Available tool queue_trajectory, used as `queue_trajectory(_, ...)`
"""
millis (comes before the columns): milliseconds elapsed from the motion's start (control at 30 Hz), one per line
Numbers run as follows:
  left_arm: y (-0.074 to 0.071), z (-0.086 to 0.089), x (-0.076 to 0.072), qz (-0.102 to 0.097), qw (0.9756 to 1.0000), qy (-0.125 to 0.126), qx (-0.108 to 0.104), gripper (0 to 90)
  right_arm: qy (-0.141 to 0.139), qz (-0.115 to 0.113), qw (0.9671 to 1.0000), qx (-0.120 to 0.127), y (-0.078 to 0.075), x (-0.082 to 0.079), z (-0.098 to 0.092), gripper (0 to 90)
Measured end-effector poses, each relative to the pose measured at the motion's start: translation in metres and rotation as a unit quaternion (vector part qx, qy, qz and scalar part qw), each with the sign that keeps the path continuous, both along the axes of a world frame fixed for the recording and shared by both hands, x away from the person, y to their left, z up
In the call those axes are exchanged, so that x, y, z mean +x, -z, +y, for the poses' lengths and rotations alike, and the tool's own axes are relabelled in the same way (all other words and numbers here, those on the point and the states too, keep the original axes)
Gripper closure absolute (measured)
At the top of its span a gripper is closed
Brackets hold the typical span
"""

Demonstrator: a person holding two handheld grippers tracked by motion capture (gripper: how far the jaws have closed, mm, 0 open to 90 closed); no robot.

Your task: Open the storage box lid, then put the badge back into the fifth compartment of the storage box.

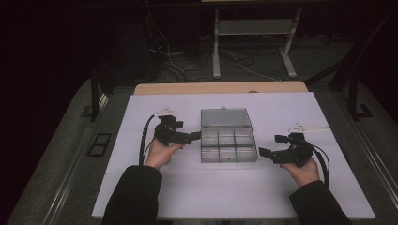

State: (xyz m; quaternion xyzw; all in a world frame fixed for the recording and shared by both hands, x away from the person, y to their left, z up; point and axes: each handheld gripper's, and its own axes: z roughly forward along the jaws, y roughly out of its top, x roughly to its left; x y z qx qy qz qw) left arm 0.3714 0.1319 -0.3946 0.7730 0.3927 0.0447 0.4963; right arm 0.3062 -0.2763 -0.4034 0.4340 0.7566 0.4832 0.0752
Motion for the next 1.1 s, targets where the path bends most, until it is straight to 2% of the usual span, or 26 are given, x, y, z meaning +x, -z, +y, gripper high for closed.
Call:
queue_trajectory(333,-0.001,0.011,-0.014,-0.002,0.9998,0.016,0.010,0.0,-0.009,0.003,1.0000,0.000,0.004,-0.019,-0.004,0.6)
queue_trajectory(700,-0.001,0.015,-0.022,0.002,0.9989,0.032,0.034,0.0,-0.014,-0.001,0.9999,-0.007,0.006,-0.033,-0.005,0.6)
queue_trajectory(833,0.000,0.019,-0.026,0.001,0.9981,0.036,0.049,0.0,-0.017,0.001,0.9998,-0.014,0.008,-0.037,-0.006,0.6)
queue_trajectory(933,0.000,0.022,-0.028,0.001,0.9981,0.035,0.051,0.0,-0.019,0.002,0.9997,-0.017,0.010,-0.040,-0.007,0.5)
queue_trajectory(1100,0.006,0.030,-0.029,0.013,0.9977,0.031,0.060,0.0,-0.019,0.005,0.9996,-0.022,0.011,-0.043,-0.009,0.6)
